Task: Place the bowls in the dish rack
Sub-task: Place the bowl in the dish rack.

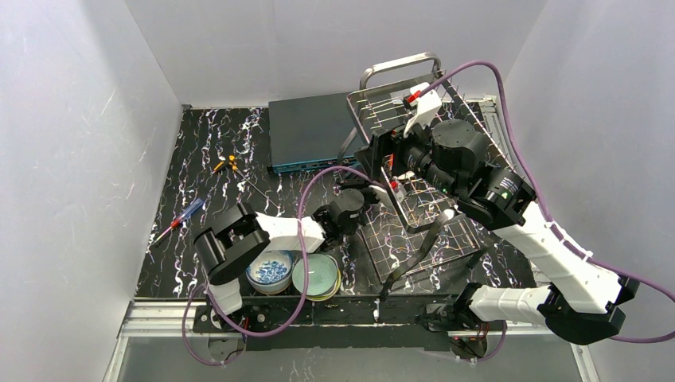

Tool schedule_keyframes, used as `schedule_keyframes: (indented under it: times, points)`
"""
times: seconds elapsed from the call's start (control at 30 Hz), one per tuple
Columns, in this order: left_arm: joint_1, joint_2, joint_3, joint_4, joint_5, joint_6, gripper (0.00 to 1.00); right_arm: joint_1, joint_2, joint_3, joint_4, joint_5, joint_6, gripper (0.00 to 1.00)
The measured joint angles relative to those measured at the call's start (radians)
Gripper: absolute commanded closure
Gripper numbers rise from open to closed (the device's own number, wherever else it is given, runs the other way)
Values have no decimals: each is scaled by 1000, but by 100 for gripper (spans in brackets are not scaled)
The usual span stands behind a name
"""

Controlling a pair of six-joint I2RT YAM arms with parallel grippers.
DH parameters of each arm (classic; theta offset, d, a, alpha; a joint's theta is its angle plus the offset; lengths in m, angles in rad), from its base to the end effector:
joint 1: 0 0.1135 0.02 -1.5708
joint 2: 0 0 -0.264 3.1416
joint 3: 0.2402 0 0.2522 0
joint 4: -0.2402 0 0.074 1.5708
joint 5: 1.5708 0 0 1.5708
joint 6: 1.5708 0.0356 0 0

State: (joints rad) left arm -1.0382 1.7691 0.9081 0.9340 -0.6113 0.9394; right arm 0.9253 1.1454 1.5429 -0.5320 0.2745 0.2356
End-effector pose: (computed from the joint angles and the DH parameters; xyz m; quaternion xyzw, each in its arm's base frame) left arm 0.2106 -0.3170 0.2331 0.4212 0.5410 0.1701 0.7078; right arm 0.1406 0.1707 0.4896 -0.1674 0.7325 0.2713 0.6016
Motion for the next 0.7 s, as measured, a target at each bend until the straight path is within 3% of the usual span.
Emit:
schedule_keyframes:
  times: [0.7]
  points:
    - [3, 60, 127, -20, -2, 109, 100, 0, -10, 0, -20, 11, -3, 1]
